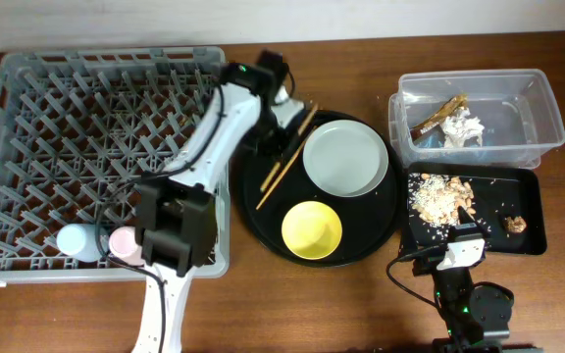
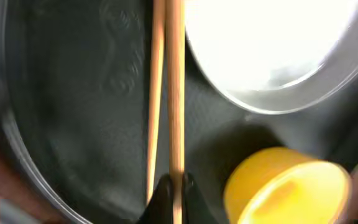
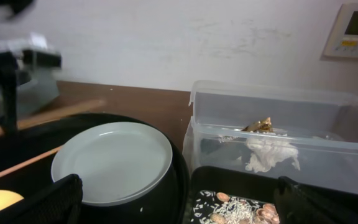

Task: Sort waste into correct bins and load items into the dishwasher rack
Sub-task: 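Carry the chopsticks left and lay them in the rack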

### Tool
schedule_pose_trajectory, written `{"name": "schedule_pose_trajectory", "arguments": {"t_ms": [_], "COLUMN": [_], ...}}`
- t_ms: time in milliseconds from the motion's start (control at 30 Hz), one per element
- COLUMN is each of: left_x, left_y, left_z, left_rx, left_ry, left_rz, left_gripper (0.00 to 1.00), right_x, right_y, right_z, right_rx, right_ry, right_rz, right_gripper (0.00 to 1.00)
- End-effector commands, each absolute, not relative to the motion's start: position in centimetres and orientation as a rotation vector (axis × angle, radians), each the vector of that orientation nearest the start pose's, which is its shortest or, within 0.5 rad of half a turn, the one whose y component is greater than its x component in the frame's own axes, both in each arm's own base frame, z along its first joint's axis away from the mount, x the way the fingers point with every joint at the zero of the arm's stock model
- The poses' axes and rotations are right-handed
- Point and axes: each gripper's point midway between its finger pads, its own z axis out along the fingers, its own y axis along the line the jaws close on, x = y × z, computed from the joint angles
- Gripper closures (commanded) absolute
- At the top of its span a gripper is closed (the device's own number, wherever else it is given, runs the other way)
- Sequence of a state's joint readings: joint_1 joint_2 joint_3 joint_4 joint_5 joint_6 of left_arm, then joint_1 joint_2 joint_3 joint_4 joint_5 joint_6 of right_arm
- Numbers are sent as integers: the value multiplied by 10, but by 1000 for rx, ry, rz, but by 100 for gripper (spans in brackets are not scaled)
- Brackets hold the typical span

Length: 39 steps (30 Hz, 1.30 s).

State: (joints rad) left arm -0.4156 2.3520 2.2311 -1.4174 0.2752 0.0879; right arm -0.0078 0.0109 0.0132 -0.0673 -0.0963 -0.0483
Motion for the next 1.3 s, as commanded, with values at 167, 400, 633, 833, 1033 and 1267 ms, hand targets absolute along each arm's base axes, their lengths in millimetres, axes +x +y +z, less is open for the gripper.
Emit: {"name": "schedule_pose_trajectory", "arguments": {"t_ms": [167,400,633,833,1033,1267], "left_x": [455,453,441,438,435,429], "left_y": [-79,-61,-93,-96,-104,-109], "left_z": [148,104,101,157,158,164], "left_rx": [-271,-315,-116,-102,-29,-39], "left_ry": [3059,3109,3131,3008,2985,3004], "left_rz": [-148,4,93,68,189,95], "left_gripper": [100,100,100,100,100,77], "right_x": [246,246,246,246,246,246], "right_y": [14,14,14,14,14,14], "right_z": [159,159,159,159,159,159], "right_rx": [-95,-95,-95,-95,-95,-95], "right_ry": [1635,1635,1635,1635,1635,1635], "right_rz": [44,44,44,44,44,44], "right_gripper": [2,2,2,2,2,2]}}
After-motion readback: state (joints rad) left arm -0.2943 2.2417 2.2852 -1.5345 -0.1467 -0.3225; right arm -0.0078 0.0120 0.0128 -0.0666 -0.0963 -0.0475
